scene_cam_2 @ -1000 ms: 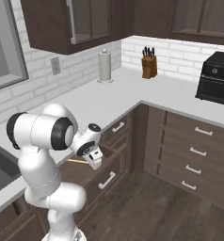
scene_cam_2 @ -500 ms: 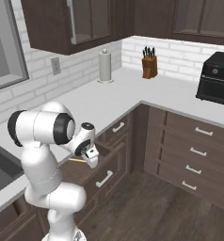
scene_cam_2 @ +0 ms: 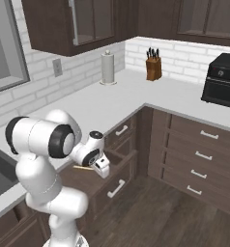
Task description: Take a straw from the drawer in front and place it inside the glass cup on the dining counter.
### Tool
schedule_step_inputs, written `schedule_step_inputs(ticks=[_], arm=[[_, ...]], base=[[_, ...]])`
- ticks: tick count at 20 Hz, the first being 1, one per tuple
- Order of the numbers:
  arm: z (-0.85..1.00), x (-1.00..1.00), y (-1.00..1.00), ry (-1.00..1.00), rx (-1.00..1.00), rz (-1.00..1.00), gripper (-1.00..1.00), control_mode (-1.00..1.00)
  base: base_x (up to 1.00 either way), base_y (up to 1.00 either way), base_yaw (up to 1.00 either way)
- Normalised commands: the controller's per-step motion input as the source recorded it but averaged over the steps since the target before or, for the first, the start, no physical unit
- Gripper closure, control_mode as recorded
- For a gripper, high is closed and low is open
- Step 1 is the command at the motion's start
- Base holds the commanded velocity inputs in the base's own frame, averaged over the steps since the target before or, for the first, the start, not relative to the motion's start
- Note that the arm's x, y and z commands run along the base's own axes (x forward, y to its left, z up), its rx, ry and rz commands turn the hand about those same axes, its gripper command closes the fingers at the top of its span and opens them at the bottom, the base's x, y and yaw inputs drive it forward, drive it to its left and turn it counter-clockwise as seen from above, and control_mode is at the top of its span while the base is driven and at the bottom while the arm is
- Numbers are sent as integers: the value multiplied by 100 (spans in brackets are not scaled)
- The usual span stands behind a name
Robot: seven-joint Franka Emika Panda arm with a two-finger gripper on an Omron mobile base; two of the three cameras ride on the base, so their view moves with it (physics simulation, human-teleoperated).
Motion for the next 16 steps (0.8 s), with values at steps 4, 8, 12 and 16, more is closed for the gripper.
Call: schedule_step_inputs(ticks=[4, 8, 12, 16], arm=[[-15, -71, -63, -7, 0, 11, -100, -100], [-5, -65, -78, -5, 0, 12, -100, -100], [0, -55, -86, -1, 0, 10, -100, -100], [0, -41, -86, 0, 0, 8, -100, -100]], base=[[0, 0, 0], [0, 0, 0], [0, 0, 0], [0, 0, 0]])
